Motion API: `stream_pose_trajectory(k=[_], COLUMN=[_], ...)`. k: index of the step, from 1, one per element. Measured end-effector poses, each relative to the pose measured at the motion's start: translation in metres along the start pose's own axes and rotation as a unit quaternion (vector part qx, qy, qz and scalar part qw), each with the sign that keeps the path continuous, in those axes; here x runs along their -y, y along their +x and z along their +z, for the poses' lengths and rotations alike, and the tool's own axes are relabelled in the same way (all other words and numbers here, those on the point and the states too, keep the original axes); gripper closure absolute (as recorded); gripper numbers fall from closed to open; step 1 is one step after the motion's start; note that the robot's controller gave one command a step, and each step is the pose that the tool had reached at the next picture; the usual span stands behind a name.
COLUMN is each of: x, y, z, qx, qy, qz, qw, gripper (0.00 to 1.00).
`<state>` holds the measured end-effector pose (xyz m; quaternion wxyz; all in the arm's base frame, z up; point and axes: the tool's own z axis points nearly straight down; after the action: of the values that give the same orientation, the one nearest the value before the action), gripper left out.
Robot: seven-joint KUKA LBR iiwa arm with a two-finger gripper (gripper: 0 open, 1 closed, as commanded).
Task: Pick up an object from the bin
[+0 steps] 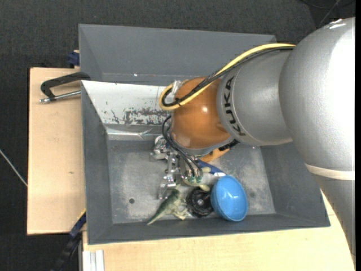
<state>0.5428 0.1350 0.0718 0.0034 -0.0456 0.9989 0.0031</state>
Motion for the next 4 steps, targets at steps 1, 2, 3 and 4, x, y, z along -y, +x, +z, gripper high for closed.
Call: stream_pose_trajectory(k=[1,2,3,4], x=[0.064,0.124,0.174,0.204], y=[0.031,0.025,0.016,-0.004], z=[-0.003,-0.003,-0.003,-0.005], qx=[0.0054,0.0050,0.0039,-0.0070], qy=[0.000,0.000,0.001,-0.003], qz=[0.078,0.023,-0.051,-0.080], qw=[0.9969,0.9997,0.9987,0.9968], gripper=[0.00,0.00,0.00,0.00])
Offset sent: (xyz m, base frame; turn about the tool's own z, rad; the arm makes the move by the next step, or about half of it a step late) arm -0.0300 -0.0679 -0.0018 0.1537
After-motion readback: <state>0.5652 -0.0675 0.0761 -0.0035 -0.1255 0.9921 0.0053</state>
